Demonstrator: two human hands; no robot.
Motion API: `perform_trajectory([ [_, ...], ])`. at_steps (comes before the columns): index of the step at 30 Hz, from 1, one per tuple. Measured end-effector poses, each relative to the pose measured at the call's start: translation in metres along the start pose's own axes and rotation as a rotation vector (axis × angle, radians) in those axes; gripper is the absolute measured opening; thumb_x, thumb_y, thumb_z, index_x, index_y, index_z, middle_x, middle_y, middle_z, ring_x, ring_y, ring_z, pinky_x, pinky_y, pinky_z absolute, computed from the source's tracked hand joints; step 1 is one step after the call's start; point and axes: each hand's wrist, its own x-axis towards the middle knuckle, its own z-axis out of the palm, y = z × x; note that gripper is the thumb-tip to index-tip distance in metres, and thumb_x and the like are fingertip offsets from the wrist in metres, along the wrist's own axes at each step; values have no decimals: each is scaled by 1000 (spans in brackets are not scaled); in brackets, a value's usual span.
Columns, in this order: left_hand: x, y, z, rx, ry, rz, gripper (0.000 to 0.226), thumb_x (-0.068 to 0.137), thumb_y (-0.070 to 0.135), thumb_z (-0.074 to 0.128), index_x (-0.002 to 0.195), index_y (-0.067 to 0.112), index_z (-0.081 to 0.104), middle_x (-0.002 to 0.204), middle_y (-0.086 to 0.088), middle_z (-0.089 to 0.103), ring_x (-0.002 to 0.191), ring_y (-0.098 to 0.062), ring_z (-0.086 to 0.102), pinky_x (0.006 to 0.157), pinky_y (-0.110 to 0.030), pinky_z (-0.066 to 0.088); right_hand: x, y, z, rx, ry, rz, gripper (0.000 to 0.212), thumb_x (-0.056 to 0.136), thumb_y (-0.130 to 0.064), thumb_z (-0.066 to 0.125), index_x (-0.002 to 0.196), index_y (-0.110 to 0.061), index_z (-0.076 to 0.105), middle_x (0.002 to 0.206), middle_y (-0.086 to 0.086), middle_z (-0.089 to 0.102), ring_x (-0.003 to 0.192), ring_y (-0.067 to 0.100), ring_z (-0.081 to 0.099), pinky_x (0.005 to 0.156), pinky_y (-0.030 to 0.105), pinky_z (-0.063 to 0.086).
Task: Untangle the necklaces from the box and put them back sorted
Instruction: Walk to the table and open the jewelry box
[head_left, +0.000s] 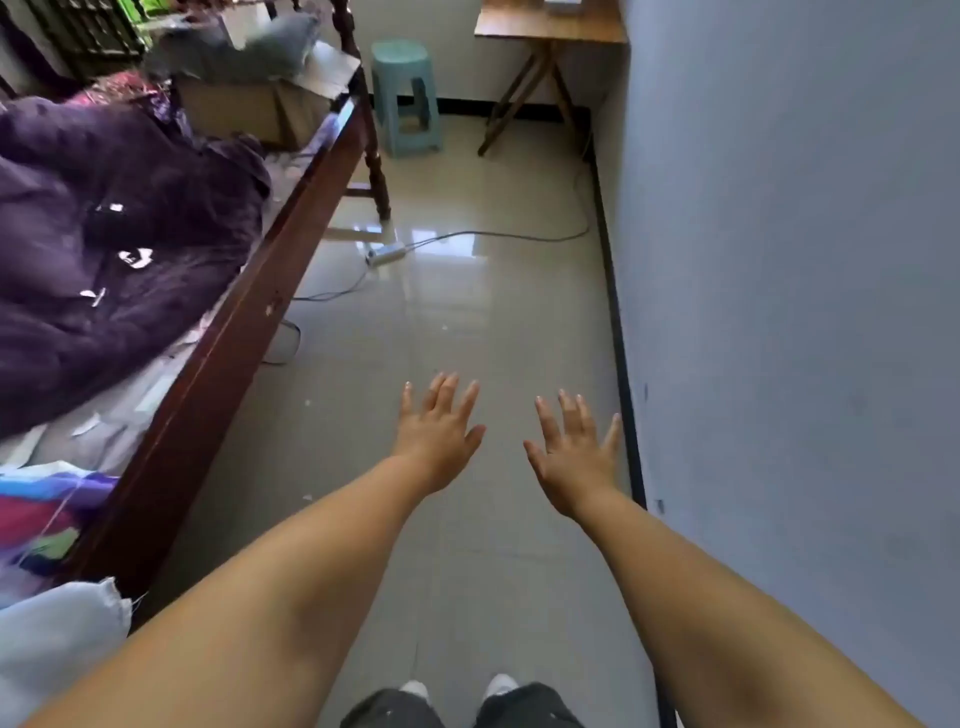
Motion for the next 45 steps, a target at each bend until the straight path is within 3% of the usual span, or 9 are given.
perform_trajectory([
  [7, 11, 0, 46, 11, -133, -42, 60, 98, 45, 22, 147, 22, -4, 159, -8, 3, 145, -22, -4, 114, -54, -2, 12, 26, 36, -7, -141, 55, 60, 97, -49, 19, 149, -30, -5, 161, 4, -4, 147, 24, -7, 110, 64, -8],
  [14, 92, -26, 49, -16, -194, -65, 60, 98, 46, 20, 147, 23, -6, 159, -6, 1, 145, -22, -5, 115, -54, -4, 110, 22, 35, -27, -169, 31, 60, 97, -50, 18, 149, -30, -5, 161, 4, -3, 147, 25, -6, 111, 64, -6],
  [25, 322, -102, -27, -32, -162, -16, 61, 98, 44, 26, 148, 23, -2, 159, -8, 6, 145, -23, -2, 115, -53, -3, 339, 4, -31, 54, -169, 135, 59, 98, -49, 19, 149, -31, -5, 161, 5, -1, 147, 24, -5, 111, 63, -6],
  [45, 836, -91, -133, -108, -192, -57, 60, 98, 46, 24, 147, 25, -2, 159, -5, 4, 145, -21, -3, 116, -50, -3, 842, 146, -154, 53, -182, 137, 58, 98, -49, 19, 149, -32, -3, 161, 4, -2, 147, 23, -5, 112, 60, -6],
])
